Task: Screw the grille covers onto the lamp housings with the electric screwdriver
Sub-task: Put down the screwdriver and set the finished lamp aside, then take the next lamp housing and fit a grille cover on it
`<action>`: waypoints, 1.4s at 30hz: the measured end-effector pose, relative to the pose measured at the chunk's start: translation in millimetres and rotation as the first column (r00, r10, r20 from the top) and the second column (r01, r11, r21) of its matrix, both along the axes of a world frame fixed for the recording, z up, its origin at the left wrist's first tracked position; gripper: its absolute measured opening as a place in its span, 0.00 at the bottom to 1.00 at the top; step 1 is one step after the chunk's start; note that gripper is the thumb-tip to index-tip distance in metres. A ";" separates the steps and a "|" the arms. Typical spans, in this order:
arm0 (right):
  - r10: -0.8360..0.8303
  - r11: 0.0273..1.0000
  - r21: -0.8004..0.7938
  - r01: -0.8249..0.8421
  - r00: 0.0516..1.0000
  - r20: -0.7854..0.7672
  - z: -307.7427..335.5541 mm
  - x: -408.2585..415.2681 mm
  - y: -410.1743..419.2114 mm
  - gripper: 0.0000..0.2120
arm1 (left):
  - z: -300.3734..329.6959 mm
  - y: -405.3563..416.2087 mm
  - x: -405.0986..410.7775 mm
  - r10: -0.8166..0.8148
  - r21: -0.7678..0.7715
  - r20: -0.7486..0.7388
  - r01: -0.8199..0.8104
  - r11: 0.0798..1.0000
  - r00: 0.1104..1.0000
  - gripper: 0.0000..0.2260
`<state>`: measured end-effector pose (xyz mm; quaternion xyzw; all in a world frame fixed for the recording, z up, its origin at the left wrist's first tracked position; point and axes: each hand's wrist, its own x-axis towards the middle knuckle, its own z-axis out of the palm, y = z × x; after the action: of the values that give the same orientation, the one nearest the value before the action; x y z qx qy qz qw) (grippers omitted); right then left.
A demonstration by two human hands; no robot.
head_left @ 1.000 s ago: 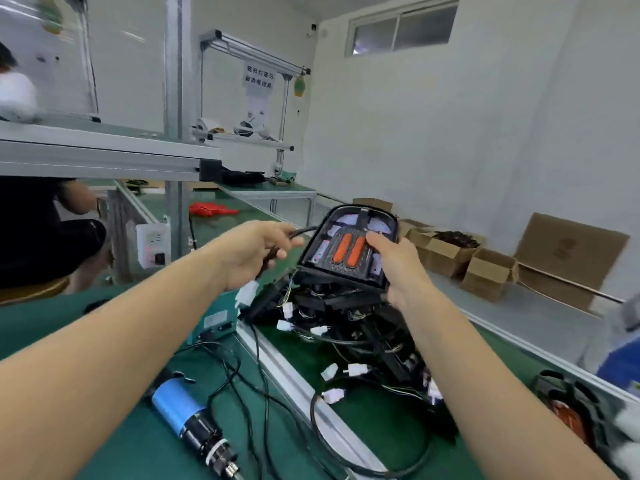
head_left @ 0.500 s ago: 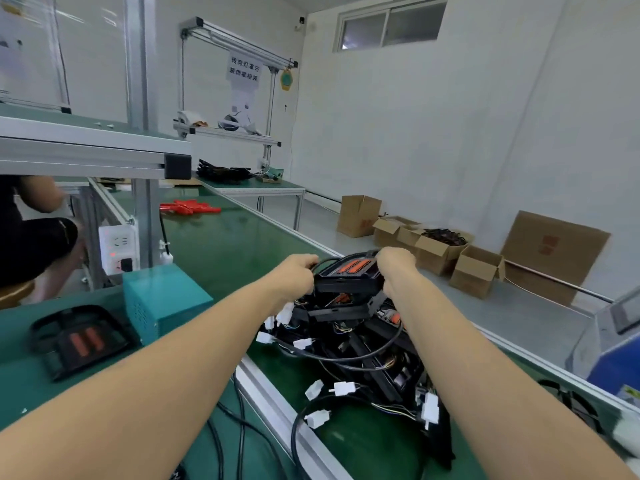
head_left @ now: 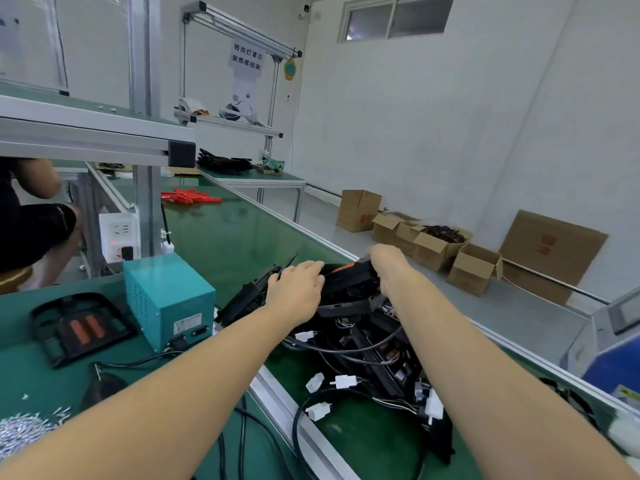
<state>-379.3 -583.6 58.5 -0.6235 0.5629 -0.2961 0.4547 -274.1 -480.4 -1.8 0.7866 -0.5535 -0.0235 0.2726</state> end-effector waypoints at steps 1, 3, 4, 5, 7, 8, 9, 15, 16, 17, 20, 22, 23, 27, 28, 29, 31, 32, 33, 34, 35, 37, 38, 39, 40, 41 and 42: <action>-0.014 1.000 0.017 0.015 0.999 -0.032 2.0 -0.9 3.0 0.21 | 0.3 1.4 0.3 -0.017 0.016 -0.004 0.017 1.000 1.000 0.18; -0.021 1.000 0.005 0.021 0.997 -0.072 5.6 -1.6 8.2 0.16 | -0.9 6.0 3.0 -0.052 0.071 -0.026 0.054 0.996 0.998 0.19; -0.008 1.000 -0.019 0.006 0.994 -0.107 7.0 -0.9 11.2 0.14 | -1.3 9.1 4.6 -0.068 0.101 -0.050 0.073 0.992 0.996 0.20; -0.002 0.999 -0.036 -0.004 0.988 -0.151 7.5 -0.5 12.7 0.12 | -2.1 12.1 6.1 -0.082 0.126 -0.075 0.091 0.988 0.994 0.20; 0.008 0.998 -0.066 -0.023 0.976 -0.217 5.4 1.4 11.1 0.19 | -2.0 17.5 8.7 -0.100 0.151 -0.105 0.115 0.982 0.989 0.21; -0.004 0.995 -0.101 -0.025 0.961 -0.278 6.1 1.4 11.5 0.25 | -1.0 20.3 9.8 -0.102 0.151 -0.116 0.119 0.981 0.988 0.21; -0.025 0.987 -0.158 -0.033 0.936 -0.350 7.0 2.8 12.6 0.28 | 0.1 23.1 11.1 -0.099 0.147 -0.127 0.118 0.982 0.987 0.21; 0.010 0.878 -0.389 -0.277 0.825 -0.566 13.6 31.9 51.1 0.31 | -5.9 48.4 27.8 0.016 0.208 -0.127 0.011 0.978 0.992 0.26; 0.050 0.862 -0.381 -0.335 0.802 -0.595 12.9 38.7 60.1 0.31 | -7.2 54.1 31.8 0.048 0.214 -0.119 -0.022 0.977 0.992 0.26; 0.087 0.847 -0.365 -0.386 0.779 -0.621 10.8 45.4 68.3 0.32 | -8.0 60.6 36.2 0.076 0.207 -0.115 -0.051 0.977 0.990 0.25; 0.139 0.797 -0.345 -0.496 0.706 -0.694 2.5 61.9 95.2 0.33 | -9.5 85.7 51.1 0.148 0.162 -0.138 -0.126 0.979 0.979 0.21; 0.141 0.748 -0.362 -0.557 0.665 -0.733 -5.8 73.5 113.4 0.33 | -11.7 105.4 62.4 0.205 0.156 -0.125 -0.185 0.970 0.971 0.19; 0.154 0.727 -0.362 -0.584 0.652 -0.742 -9.6 79.4 122.9 0.33 | -13.5 116.5 68.4 0.231 0.154 -0.105 -0.214 0.965 0.967 0.19; 0.272 0.676 -0.297 -0.674 0.603 -0.750 -27.7 103.3 160.2 0.33 | -23.4 163.4 90.7 0.308 0.172 -0.041 -0.297 0.939 0.950 0.22; 0.303 0.666 -0.281 -0.691 0.594 -0.745 -34.1 109.8 169.5 0.33 | -27.0 176.2 95.5 0.328 0.183 -0.033 -0.317 0.931 0.944 0.23; 0.328 0.654 -0.268 -0.708 0.584 -0.742 -41.3 117.1 179.3 0.33 | -31.2 189.5 100.3 0.350 0.191 -0.028 -0.338 0.921 0.937 0.23; 0.369 0.618 -0.246 -0.747 0.552 -0.748 -57.3 133.5 202.0 0.33 | -40.7 217.2 109.2 0.397 0.203 -0.039 -0.382 0.902 0.917 0.24; 0.388 0.593 -0.236 -0.770 0.530 -0.754 -65.1 142.8 215.2 0.33 | -45.8 231.4 113.7 0.423 0.210 -0.046 -0.405 0.890 0.905 0.24; 0.410 0.567 -0.223 -0.793 0.507 -0.758 -72.4 152.1 229.1 0.33 | -51.0 245.4 118.4 0.450 0.221 -0.048 -0.430 0.875 0.892 0.24; 0.436 0.541 -0.209 -0.814 0.485 -0.758 -78.5 161.5 243.3 0.34 | -55.7 258.8 123.3 0.479 0.236 -0.046 -0.456 0.858 0.877 0.24; 0.466 0.515 -0.194 -0.835 0.463 -0.754 -83.8 170.5 257.6 0.33 | -59.9 272.2 128.2 0.508 0.253 -0.041 -0.483 0.838 0.860 0.24; 0.518 0.466 -0.169 -0.869 0.422 -0.744 -92.0 186.4 285.1 0.33 | -66.4 297.7 137.0 0.564 0.274 -0.041 -0.533 0.800 0.825 0.24; 0.537 0.443 -0.161 -0.882 0.405 -0.740 -95.5 193.4 297.9 0.33 | -68.6 310.2 141.0 0.587 0.277 -0.042 -0.555 0.784 0.809 0.24; 0.550 0.423 -0.153 -0.893 0.387 -0.740 -98.8 199.4 309.8 0.33 | -70.3 322.1 144.5 0.607 0.277 -0.041 -0.574 0.770 0.794 0.24; 0.558 0.405 -0.146 -0.903 0.370 -0.743 -102.1 204.5 320.7 0.33 | -71.7 333.4 147.5 0.624 0.275 -0.037 -0.593 0.757 0.780 0.24; 0.565 0.386 -0.139 -0.912 0.353 -0.746 -105.5 209.3 331.6 0.33 | -72.9 344.8 150.2 0.641 0.274 -0.031 -0.610 0.743 0.767 0.24; 0.571 0.370 -0.134 -0.919 0.339 -0.747 -108.8 213.9 341.5 0.33 | -74.1 355.7 152.6 0.656 0.276 -0.025 -0.625 0.730 0.754 0.24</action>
<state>-165.4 -242.1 -50.4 -0.9716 0.1865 0.0265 0.1434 -121.5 -124.7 -75.8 0.9541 -0.2228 -0.0450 0.1953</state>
